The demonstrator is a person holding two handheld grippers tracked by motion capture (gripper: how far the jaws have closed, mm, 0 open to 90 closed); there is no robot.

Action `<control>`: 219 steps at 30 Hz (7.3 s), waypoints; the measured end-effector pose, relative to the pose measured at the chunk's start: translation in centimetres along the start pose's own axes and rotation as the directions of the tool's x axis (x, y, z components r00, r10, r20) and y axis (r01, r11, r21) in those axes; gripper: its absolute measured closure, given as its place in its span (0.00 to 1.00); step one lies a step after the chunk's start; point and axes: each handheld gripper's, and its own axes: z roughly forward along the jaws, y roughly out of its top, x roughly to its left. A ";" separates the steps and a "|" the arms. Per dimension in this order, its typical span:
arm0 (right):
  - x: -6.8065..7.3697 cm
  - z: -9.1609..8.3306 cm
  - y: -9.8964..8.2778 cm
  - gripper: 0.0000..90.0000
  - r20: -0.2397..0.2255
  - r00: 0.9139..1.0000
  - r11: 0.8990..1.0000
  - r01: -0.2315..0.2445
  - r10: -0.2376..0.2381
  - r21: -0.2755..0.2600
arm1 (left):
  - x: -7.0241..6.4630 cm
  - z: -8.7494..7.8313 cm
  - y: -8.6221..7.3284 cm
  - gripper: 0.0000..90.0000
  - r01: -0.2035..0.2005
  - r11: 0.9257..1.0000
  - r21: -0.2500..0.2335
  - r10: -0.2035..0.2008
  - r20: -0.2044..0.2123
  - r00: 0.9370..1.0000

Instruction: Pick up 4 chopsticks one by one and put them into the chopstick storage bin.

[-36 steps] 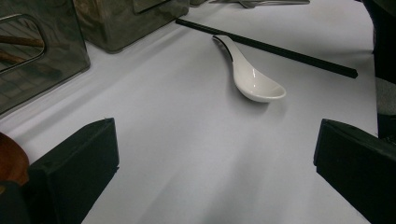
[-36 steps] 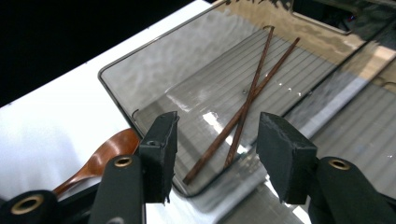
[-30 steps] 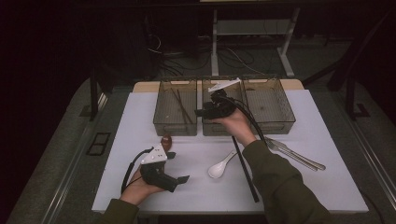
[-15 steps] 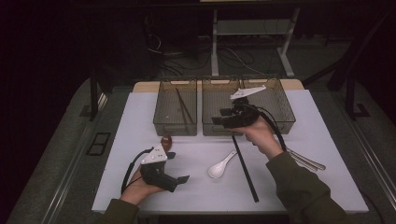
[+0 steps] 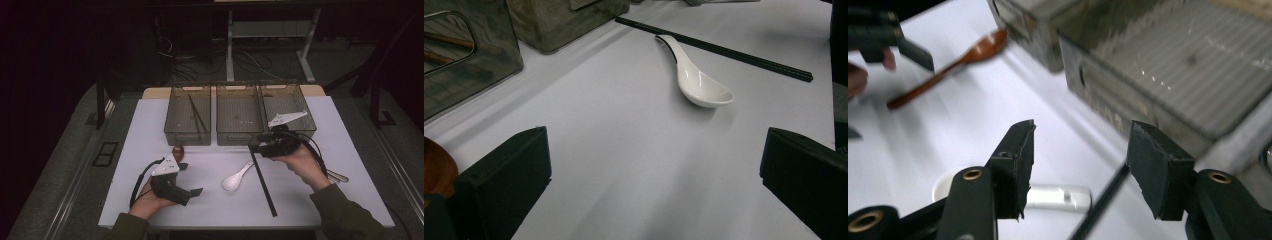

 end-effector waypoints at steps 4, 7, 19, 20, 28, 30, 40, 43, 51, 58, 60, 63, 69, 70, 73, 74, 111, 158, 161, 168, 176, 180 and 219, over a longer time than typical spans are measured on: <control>0.2 -0.5 -1.8 0.49 0.015 1.000 1.000 -0.004 0.003 0.028 | 0.0 0.0 0.0 0.00 0.000 1.000 0.001 0.000 -0.001 1.000; 0.3 -0.7 -2.8 0.50 0.031 1.000 0.999 -0.005 0.003 0.051 | 0.0 0.0 0.0 0.00 0.000 1.000 0.001 0.000 -0.002 1.000; -0.3 2.0 -3.5 0.62 0.107 0.994 0.997 -0.017 0.008 0.082 | 0.0 0.0 0.0 0.00 -0.002 1.000 0.002 0.002 -0.002 1.000; -0.4 2.4 -3.5 0.63 0.113 0.994 0.996 -0.021 0.012 0.083 | 0.0 0.0 0.0 0.00 -0.002 1.000 0.001 0.002 -0.001 1.000; -1.4 4.9 -2.3 0.68 0.137 0.990 0.995 -0.041 0.028 0.090 | 0.1 0.0 0.0 0.00 -0.003 1.000 0.003 0.003 0.000 1.000; -1.5 5.4 -2.0 0.70 0.141 0.990 0.995 -0.043 0.030 0.094 | 0.0 0.0 0.0 0.00 -0.002 1.000 0.002 0.002 0.001 1.000; -2.2 7.4 -2.0 0.77 0.184 0.982 0.991 -0.054 0.030 0.126 | 0.0 0.0 0.0 0.00 -0.004 1.000 0.002 0.004 0.002 1.000; -2.3 7.6 -2.1 0.78 0.194 0.981 0.990 -0.048 0.022 0.131 | 0.0 0.0 0.0 0.00 -0.005 1.000 0.002 0.005 0.003 1.000; -2.2 7.9 -2.2 0.83 0.199 0.980 0.990 -0.037 0.010 0.134 | 0.0 0.0 0.0 0.00 -0.004 1.000 0.003 0.004 0.003 1.000; -2.1 7.9 -2.2 0.84 0.201 0.980 0.990 -0.032 0.004 0.138 | 0.0 0.0 0.0 0.00 -0.006 1.000 0.003 0.006 0.005 1.000; -2.0 8.0 -2.2 0.85 0.200 0.980 0.990 -0.028 -0.001 0.140 | 0.0 0.1 0.0 0.00 -0.005 1.000 0.002 0.005 0.006 1.000; -2.0 8.0 -2.2 0.86 0.197 0.980 0.990 -0.020 -0.008 0.141 | 0.0 0.1 0.0 0.00 -0.006 1.000 0.002 0.006 0.006 1.000; -1.8 8.1 -2.1 0.87 0.179 0.984 0.990 -0.007 -0.019 0.144 | 0.0 0.1 0.0 0.00 -0.005 1.000 0.002 0.005 0.007 1.000; -1.7 8.1 -2.1 0.87 0.175 0.984 0.989 0.002 -0.028 0.145 | 0.0 0.1 0.0 0.00 -0.005 1.000 0.002 0.005 0.007 1.000; -1.5 8.2 -2.0 0.88 0.160 0.986 0.989 0.013 -0.038 0.150 | 0.0 0.0 0.0 0.00 -0.006 1.000 0.002 0.006 0.007 1.000; -1.4 8.3 -2.0 0.88 0.152 0.988 0.989 0.018 -0.041 0.150 | 0.0 0.0 0.0 0.00 -0.006 1.000 0.002 0.006 0.007 1.000; -1.0 3.1 -2.3 0.69 0.024 0.999 0.993 0.032 -0.035 0.114 | 0.2 -0.3 0.1 0.00 0.009 1.000 -0.013 -0.009 0.005 1.000; -0.5 -4.0 -9.1 0.85 0.045 0.996 0.852 0.048 -0.083 0.521 | 0.1 -0.1 0.0 0.00 0.007 1.000 -0.010 -0.007 0.002 1.000; -0.5 -3.8 -9.1 0.86 0.051 0.995 0.845 0.048 -0.089 0.533 | 0.1 -0.1 0.0 0.00 0.005 1.000 -0.010 -0.005 0.003 1.000; -0.7 -3.2 -8.9 0.87 0.062 0.993 0.833 0.048 -0.099 0.552 | 0.1 -0.1 0.0 0.00 0.005 1.000 -0.010 -0.005 0.003 1.000; -0.8 -2.0 -8.0 0.90 0.052 0.992 0.818 0.062 -0.111 0.572 | 0.1 -0.1 0.0 0.00 0.003 1.000 -0.011 -0.003 0.004 1.000; -0.8 -1.8 -7.8 0.92 0.064 0.991 0.807 0.058 -0.118 0.587 | 0.1 -0.1 0.0 0.00 0.001 1.000 -0.009 -0.001 0.005 1.000; -1.8 -4.9 -8.3 0.94 0.036 0.998 0.945 0.029 -0.043 0.326 | 0.1 -0.2 0.0 0.00 0.003 1.000 -0.011 -0.003 0.000 1.000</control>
